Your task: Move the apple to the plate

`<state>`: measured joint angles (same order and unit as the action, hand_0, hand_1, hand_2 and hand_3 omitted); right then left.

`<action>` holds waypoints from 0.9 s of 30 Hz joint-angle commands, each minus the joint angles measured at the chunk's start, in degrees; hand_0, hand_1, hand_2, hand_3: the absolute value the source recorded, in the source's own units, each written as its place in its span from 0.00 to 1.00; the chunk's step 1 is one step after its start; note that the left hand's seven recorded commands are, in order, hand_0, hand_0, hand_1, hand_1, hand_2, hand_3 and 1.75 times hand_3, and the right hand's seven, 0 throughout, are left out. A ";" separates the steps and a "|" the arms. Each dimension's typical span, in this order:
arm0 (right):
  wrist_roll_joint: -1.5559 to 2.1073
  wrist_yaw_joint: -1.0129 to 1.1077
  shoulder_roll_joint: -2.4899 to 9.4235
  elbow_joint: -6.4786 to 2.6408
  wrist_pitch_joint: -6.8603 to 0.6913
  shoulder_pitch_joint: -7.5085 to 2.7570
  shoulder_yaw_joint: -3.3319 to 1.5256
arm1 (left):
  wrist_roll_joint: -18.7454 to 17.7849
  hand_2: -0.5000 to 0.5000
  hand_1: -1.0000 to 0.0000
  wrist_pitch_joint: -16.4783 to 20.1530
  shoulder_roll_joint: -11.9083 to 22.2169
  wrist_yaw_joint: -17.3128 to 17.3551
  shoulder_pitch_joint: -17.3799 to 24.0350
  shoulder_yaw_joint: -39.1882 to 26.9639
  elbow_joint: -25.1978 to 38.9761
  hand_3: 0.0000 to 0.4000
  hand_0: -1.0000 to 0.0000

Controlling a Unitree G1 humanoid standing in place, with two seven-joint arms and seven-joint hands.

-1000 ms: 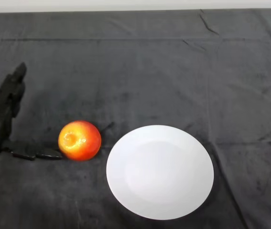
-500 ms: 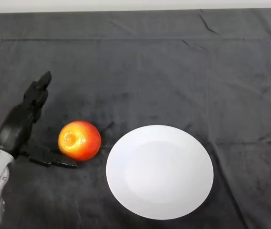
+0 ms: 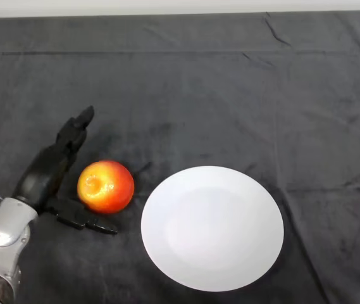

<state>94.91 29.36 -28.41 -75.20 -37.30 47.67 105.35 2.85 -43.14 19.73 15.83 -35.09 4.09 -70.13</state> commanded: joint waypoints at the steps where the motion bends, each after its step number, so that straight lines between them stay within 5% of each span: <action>1: -0.20 0.03 -1.86 0.09 -0.29 -0.10 0.79 | 1.59 0.50 0.00 0.61 0.01 -0.46 -3.55 1.43 -1.72 1.00 0.00; 17: -0.19 0.03 -1.85 0.09 -0.29 -0.10 0.78 | 3.13 0.50 0.00 -2.09 -1.41 -2.47 -4.70 2.95 2.52 1.00 0.00; 27: -0.19 0.03 -1.84 0.11 -0.28 -0.10 0.76 | 4.00 0.50 0.00 -1.45 -1.53 -3.45 -4.01 4.40 11.35 1.00 0.00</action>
<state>94.90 29.36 -28.41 -75.20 -37.30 47.67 105.35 5.99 -44.23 17.89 12.75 -35.50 8.14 -59.86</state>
